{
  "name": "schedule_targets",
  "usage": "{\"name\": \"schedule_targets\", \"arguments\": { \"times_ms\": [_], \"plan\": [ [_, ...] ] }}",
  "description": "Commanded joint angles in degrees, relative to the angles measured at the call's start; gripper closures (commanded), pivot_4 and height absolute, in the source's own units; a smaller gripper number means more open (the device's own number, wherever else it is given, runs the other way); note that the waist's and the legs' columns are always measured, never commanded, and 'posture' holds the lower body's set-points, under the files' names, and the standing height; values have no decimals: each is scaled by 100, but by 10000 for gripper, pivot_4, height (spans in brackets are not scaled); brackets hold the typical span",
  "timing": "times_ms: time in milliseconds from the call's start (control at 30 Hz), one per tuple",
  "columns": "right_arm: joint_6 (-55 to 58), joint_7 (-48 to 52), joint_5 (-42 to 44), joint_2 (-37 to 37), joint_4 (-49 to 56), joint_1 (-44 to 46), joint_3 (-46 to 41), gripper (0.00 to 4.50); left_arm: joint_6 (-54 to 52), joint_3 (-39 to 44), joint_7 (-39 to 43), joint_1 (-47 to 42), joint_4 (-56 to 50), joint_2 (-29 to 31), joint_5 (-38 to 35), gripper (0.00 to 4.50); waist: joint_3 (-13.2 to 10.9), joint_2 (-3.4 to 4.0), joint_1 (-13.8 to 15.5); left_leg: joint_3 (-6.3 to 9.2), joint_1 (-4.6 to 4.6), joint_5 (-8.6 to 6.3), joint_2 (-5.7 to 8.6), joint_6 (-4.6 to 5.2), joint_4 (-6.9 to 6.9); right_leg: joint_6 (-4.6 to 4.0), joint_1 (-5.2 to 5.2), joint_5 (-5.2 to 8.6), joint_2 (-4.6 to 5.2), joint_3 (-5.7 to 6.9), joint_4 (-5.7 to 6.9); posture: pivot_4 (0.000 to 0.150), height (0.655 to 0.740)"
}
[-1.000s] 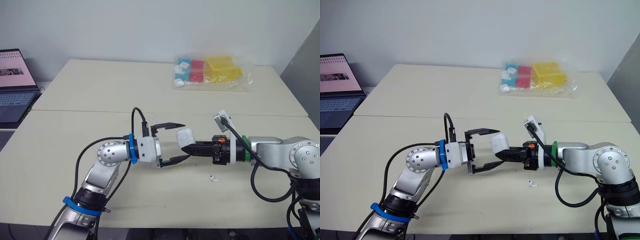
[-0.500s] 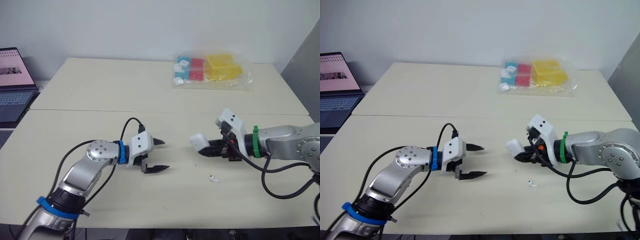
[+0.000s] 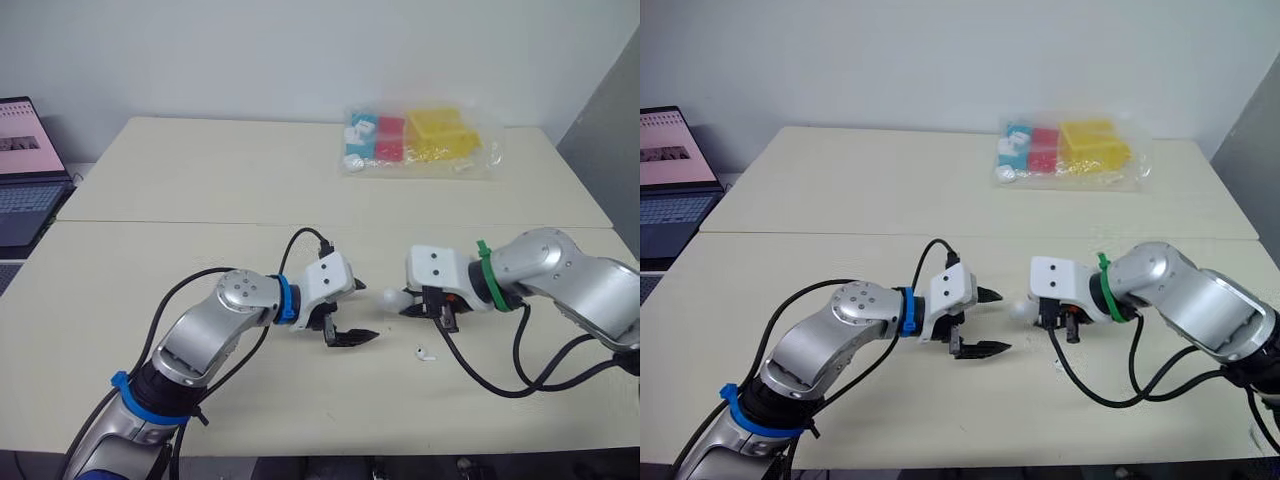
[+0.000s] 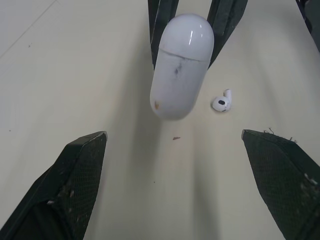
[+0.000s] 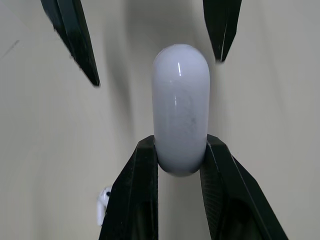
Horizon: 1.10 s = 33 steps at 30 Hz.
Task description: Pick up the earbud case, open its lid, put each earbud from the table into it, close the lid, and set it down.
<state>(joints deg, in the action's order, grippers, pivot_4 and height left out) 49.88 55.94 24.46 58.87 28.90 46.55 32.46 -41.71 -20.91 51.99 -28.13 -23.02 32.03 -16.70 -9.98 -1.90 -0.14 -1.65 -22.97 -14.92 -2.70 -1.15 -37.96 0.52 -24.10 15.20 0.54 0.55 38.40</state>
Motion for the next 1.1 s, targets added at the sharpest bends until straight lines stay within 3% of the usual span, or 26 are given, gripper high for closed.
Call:
{"name": "schedule_targets", "arguments": {
  "times_ms": [33, 700, 833, 1100],
  "plan": [
    [128, 165, -117, -72, 94, 82, -279, 37708, 131, 52, 13, -159, -80, -25, -4, 0, 0, 0, 2, -1, 1, 0, 1, 0, -2, -1, -1, 0, 1, -2, 5, 1500, 7378],
    [216, 481, -540, -295, 196, -109, -395, 37708, 133, 89, 66, -356, -27, -264, -187, 0, 0, 0, 1, -4, 9, 1, 6, 0, -14, -2, -2, 1, 8, -5, 35, 1500, 7378],
    [199, 526, -580, -332, 213, -149, -439, 37708, 179, 56, 65, -328, -33, -273, -165, 9419, 0, 0, 1, -3, 9, 1, 7, 0, -14, -2, -2, 1, 8, -5, 36, 1500, 7378],
    [178, 565, -615, -408, 231, -194, -507, 37708, 190, 36, 130, -358, 24, -232, -123, 35739, 0, 0, 1, -4, 9, 1, 8, 0, -15, -2, -2, 1, 8, -5, 38, 1500, 7378]
  ]
}}
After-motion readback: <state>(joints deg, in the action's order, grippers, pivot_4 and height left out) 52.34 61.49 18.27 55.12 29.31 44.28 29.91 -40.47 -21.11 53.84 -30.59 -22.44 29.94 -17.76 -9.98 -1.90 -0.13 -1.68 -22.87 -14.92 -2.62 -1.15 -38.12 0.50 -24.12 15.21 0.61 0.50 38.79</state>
